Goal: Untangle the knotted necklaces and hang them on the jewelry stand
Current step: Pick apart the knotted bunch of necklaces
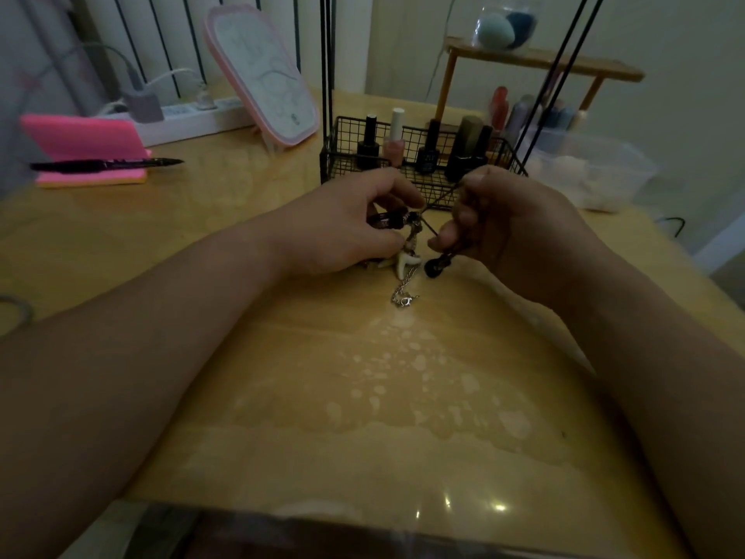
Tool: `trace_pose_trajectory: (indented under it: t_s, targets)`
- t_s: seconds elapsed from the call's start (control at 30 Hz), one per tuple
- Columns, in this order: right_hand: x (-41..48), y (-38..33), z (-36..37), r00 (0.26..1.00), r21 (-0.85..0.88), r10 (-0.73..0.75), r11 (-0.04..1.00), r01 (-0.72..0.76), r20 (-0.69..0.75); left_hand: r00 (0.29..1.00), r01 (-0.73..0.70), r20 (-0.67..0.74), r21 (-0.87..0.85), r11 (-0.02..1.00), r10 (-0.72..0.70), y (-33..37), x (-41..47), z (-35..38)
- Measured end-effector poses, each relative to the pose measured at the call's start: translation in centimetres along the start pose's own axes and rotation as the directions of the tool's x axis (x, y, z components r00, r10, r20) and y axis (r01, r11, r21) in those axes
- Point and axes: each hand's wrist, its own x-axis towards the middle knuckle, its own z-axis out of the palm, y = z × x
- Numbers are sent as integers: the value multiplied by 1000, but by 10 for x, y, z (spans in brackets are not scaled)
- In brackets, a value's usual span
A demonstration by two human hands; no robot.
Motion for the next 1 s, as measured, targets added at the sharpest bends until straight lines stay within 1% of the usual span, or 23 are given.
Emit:
trace_pose_trajectory:
  t_s: [0.07,0.1,0.2,0.23,0.3,0.37,0.47,0.57,0.63,0.73,0.77,0.8,0.9,1.0]
  targets:
    - [0,0,-2,1000,15,18,1000,-17,-22,1000,-4,3,23,1000,4,-1,1,0]
    - [0,0,-4,999,-16,22,1000,-23,-36,1000,-6,-2,55,998,6,-2,2,0]
    - [2,2,-7,997,-220,12,975,-30,-83,999,-9,-47,153,988,16,-4,3,2]
    - [2,3,-7,996,-304,4,952,-32,-93,998,-3,-63,143,990,12,-4,4,2]
    - [1,4,-6,995,-457,-12,889,-35,-100,996,25,-86,65,998,-20,-3,4,1]
    - [-1,5,-5,997,-544,-19,839,-27,-79,991,55,-118,-43,998,-60,-1,3,-3]
    - [-4,4,-5,1000,-562,-12,827,-4,-24,984,64,-147,-243,968,-102,2,1,-9]
    - [-5,2,-4,999,-568,-38,821,48,29,981,62,-151,-343,937,-120,5,1,-9]
    - [-6,1,-3,997,-551,-59,832,71,40,977,60,-175,-324,944,-122,4,1,-7]
    - [-8,-1,-5,995,-515,-82,852,95,49,952,72,-284,-150,986,-112,3,2,-4]
    - [-8,-2,-5,995,-494,-80,864,97,56,944,78,-310,-125,989,-114,3,2,-4]
    - [-9,-2,-4,995,-475,-71,875,95,67,940,81,-319,-135,988,-120,4,2,-3]
    - [-10,-3,0,992,-444,-49,891,95,116,952,94,-270,-197,976,-147,10,-1,-3]
    - [-8,-1,-2,991,-417,-76,901,117,114,961,172,-166,-274,946,-223,13,-2,-5]
